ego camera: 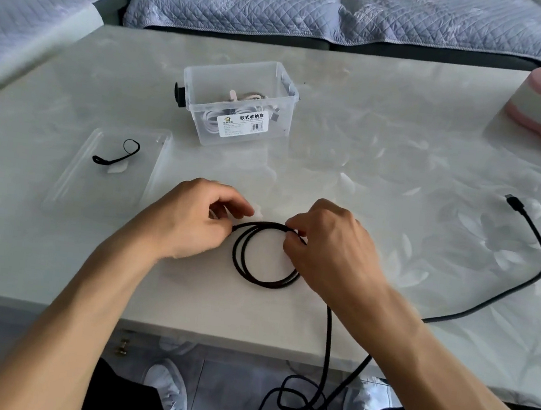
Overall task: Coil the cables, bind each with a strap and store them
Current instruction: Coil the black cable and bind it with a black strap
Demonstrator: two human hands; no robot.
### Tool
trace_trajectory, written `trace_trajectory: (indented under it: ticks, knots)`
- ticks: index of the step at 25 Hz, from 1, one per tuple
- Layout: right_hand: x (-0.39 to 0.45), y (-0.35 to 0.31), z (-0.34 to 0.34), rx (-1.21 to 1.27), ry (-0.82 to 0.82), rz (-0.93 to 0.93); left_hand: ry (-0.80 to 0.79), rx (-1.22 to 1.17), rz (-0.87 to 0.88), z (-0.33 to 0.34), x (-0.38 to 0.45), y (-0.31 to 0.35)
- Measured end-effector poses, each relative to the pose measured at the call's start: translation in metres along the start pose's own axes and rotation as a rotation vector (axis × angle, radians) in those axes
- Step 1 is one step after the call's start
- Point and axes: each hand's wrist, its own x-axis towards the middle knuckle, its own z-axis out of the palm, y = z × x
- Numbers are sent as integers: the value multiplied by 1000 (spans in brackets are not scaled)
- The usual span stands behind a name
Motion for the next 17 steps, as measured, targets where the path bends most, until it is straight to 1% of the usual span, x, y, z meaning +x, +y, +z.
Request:
trace_trajectory:
  ticks: [1,3,6,9,11,13,15,17]
  knots:
    - [0,0,1,-6,9,-7,-20,27,-5,-1,-3,2]
    - [0,-1,4,-17,28,-39,-3,105,-1,2,-9,5]
    - [2,2,5,-11,42,-73,77,162,-2,3,-12,4]
    - [4,2,5,-5,39,-85,165,150,-55,-8,-13,-4]
    - [4,3,5,3,40,-90,122,130,-64,-11,-15,-5]
    - [4,3,5,21,43,-98,69,110,-35,-10,-17,-2]
    - [5,4,5,36,50,-101,61,75,4,-6,-17,0]
    - [6,4,5,42,52,-103,87,89,70,1,-15,3]
